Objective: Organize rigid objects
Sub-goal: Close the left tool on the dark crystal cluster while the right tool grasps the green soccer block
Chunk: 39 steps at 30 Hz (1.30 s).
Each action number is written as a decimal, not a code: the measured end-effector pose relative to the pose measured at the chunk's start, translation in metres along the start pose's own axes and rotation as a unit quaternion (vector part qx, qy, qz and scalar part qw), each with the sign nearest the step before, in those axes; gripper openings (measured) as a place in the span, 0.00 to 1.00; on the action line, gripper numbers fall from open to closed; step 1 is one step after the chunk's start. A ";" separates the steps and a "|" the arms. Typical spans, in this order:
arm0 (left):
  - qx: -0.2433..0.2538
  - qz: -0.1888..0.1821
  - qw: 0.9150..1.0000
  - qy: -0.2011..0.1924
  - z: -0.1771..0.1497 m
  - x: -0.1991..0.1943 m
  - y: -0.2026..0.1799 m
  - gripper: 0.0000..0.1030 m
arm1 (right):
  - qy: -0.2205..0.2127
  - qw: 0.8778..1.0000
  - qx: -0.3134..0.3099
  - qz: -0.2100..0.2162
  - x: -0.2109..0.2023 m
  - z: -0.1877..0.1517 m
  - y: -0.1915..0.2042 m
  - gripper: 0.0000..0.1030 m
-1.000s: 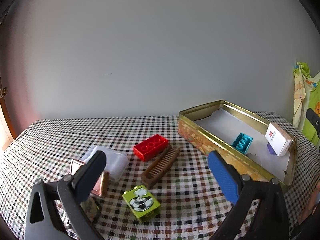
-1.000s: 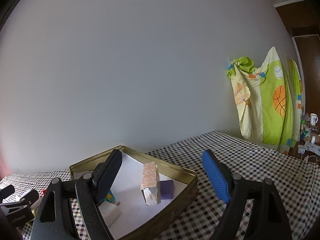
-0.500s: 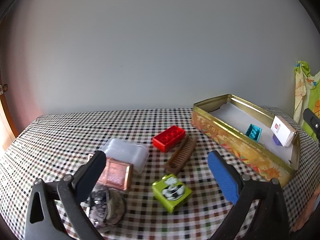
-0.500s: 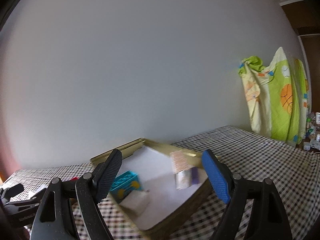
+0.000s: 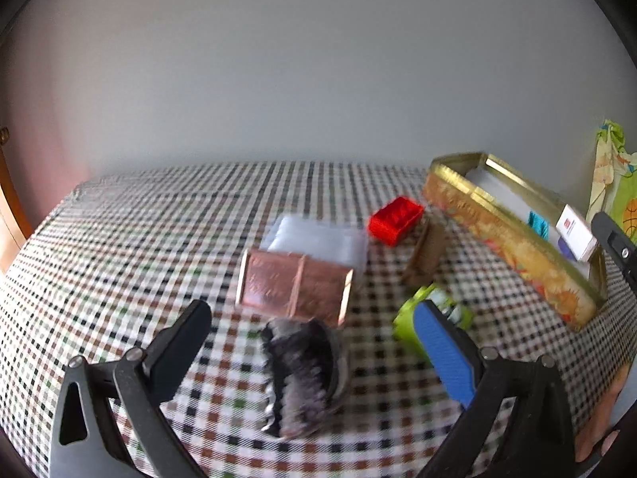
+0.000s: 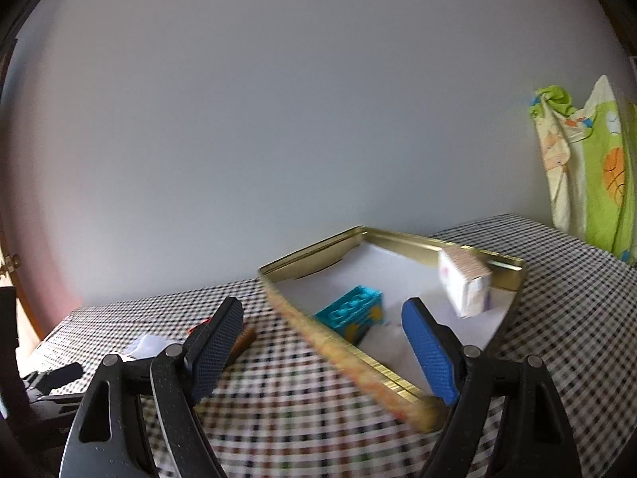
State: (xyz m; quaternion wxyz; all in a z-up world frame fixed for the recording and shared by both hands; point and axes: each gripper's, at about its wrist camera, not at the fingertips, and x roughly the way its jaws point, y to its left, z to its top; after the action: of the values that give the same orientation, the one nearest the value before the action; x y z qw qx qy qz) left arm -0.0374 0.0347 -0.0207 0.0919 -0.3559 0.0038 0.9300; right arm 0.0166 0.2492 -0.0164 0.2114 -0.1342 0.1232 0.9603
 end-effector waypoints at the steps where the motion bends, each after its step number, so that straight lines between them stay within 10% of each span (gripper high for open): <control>1: -0.002 0.001 1.000 0.009 -0.001 0.002 0.003 1.00 | 0.005 1.000 -0.001 0.003 0.001 -0.001 0.004 0.82; 10: -0.027 0.008 0.995 0.099 -0.009 0.031 0.022 0.94 | 0.065 0.997 -0.003 0.040 0.016 -0.009 0.030 0.82; 16: -0.005 0.007 0.995 0.095 -0.013 0.030 0.018 0.84 | 0.107 0.992 0.002 0.061 0.030 -0.016 0.044 0.82; 21: 0.009 0.015 0.996 0.089 -0.015 0.023 0.014 0.57 | 0.131 0.989 -0.002 0.061 0.036 -0.019 0.050 0.82; 39: -0.043 0.030 0.999 0.011 -0.005 -0.013 0.046 0.46 | 0.243 0.963 -0.077 0.088 0.075 -0.037 0.089 0.82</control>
State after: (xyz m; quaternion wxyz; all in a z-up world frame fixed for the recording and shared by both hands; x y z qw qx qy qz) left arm -0.0320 -0.0136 -0.0185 0.0481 -0.3697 -0.0242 0.9276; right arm -0.0801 0.1883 -0.0579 0.0788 -0.3675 0.1081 0.9203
